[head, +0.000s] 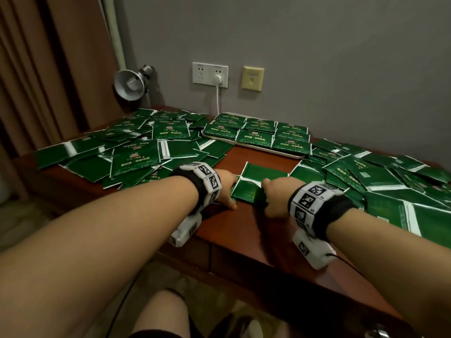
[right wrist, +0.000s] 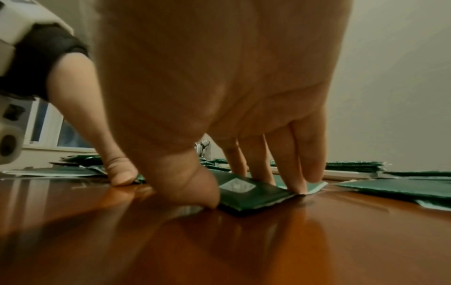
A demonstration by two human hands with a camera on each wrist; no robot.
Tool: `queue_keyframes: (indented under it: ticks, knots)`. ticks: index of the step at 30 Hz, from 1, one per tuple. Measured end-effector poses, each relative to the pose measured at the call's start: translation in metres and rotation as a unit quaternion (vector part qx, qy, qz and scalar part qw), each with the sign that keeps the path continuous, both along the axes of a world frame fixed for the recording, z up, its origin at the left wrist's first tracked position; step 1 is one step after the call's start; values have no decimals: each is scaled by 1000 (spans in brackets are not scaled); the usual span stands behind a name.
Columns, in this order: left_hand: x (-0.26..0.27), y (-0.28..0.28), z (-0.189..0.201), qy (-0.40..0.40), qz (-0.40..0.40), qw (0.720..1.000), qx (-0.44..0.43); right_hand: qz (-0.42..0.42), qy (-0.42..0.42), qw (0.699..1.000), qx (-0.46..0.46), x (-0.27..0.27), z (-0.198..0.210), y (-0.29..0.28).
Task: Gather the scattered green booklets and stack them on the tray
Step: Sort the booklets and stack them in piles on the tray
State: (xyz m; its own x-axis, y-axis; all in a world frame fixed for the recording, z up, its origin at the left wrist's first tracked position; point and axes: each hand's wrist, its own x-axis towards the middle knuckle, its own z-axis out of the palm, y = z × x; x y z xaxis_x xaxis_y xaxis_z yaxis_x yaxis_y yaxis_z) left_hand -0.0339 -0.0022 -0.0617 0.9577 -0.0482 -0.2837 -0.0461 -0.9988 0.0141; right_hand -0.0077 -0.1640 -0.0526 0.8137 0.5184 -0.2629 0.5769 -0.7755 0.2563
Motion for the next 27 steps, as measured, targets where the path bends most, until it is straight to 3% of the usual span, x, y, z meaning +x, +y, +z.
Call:
queue_keyframes:
  ticks: [9, 22, 27]
  knots:
    - [6, 0, -4, -15, 18, 1000, -12, 28, -34, 998, -42, 11, 1, 11]
    - [6, 2, -4, -16, 17, 1000, -20, 18, -4, 997, -74, 9, 0, 22]
    - [4, 1, -3, -12, 20, 999, -24, 34, -43, 995, -87, 7, -2, 36]
